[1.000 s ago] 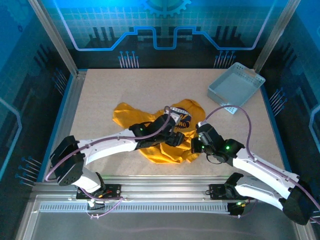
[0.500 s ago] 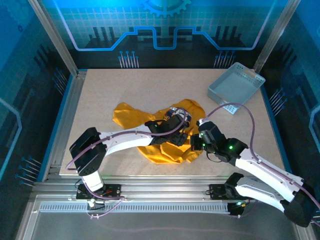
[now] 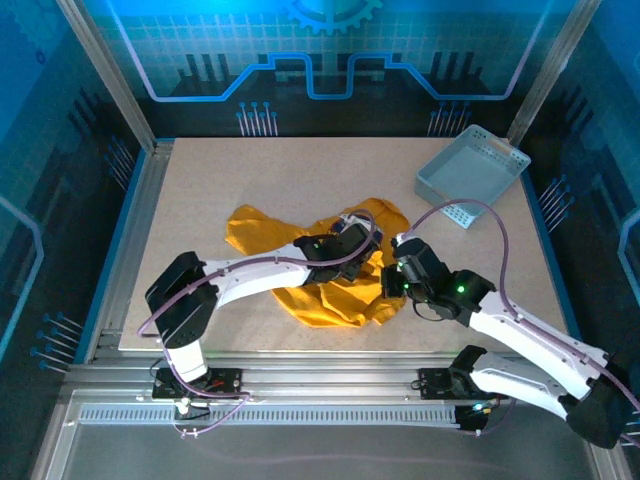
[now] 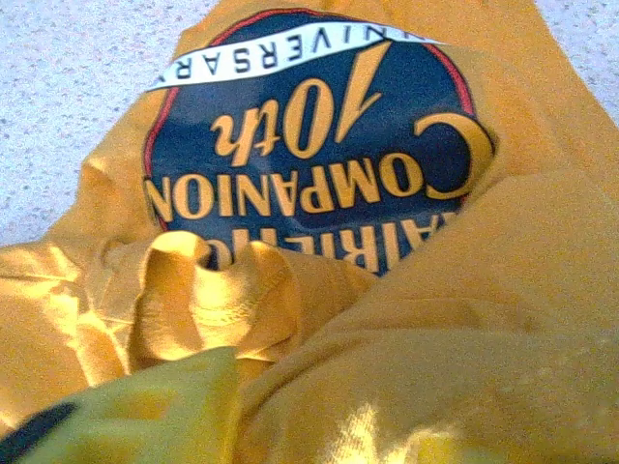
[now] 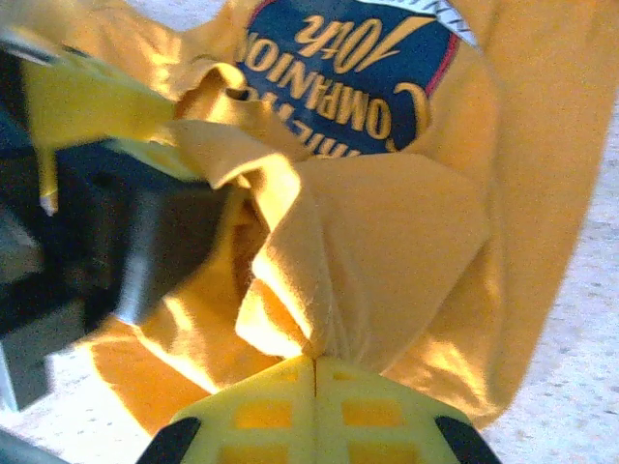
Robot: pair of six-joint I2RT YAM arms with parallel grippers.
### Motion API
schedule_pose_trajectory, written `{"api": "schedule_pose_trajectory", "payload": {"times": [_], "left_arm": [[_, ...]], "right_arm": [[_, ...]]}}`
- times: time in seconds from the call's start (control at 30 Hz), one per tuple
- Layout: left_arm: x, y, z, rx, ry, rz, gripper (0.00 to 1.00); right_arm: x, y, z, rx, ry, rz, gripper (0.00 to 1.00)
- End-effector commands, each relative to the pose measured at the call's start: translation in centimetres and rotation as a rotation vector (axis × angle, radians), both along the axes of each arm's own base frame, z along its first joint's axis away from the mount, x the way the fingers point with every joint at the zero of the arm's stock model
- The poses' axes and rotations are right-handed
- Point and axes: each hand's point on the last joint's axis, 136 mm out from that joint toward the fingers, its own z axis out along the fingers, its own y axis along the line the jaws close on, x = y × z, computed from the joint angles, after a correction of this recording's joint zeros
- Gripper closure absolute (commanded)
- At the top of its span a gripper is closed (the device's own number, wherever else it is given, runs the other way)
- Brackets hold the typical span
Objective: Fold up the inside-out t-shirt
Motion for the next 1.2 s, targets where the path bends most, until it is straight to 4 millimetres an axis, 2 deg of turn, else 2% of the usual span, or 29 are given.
{"api": "schedule_pose_trajectory", "payload": {"times": [0.0, 0.1, 0.23, 0.37, 0.53, 0.67, 0.73, 0.87, 1.0, 1.07, 1.17], "left_arm": [[0.5, 0.9, 4.0, -0.019, -0.078, 0.023, 0.69], [0.4, 1.4, 4.5, -0.011, -0.089, 0.018, 0.83], [-0.2, 1.3, 5.3, -0.055, -0.085, -0.010, 0.91], [-1.3, 0.3, 6.1, -0.199, -0.027, -0.079, 1.00], [-2.3, -0.4, 7.5, -0.449, 0.085, -0.148, 1.00], [-2.7, -0.6, 8.9, -0.630, 0.145, -0.206, 1.00], [-2.8, -0.7, 9.4, -0.692, 0.171, -0.230, 1.00], [-2.6, -0.7, 9.5, -0.741, 0.199, -0.219, 1.00], [-2.4, -0.8, 9.7, -0.776, 0.210, -0.215, 1.00], [-2.4, -0.9, 10.0, -0.792, 0.213, -0.223, 1.00], [-2.5, -0.8, 10.2, -0.798, 0.211, -0.226, 1.00]], "right_arm": [[0.5, -1.7, -0.7, -0.148, 0.017, -0.038, 1.00], [1.0, -1.4, -0.9, -0.175, 0.017, -0.033, 1.00], [1.8, -1.4, -0.8, -0.203, 0.003, -0.042, 1.00], [2.9, -1.8, -1.0, -0.235, -0.001, -0.053, 1.00], [4.5, -2.6, -0.6, -0.203, -0.014, -0.064, 0.99], [5.1, -3.0, -0.1, -0.179, -0.021, -0.055, 0.89], [4.8, -2.8, 0.4, -0.169, -0.024, -0.025, 0.81], [2.7, -0.6, 3.5, -0.068, -0.102, 0.097, 0.63], [0.1, 3.0, 6.1, 0.097, -0.163, 0.241, 0.60], [-0.6, 5.1, 6.2, 0.154, -0.166, 0.305, 0.59], [-0.2, 7.0, 5.1, 0.172, -0.136, 0.332, 0.60]]}}
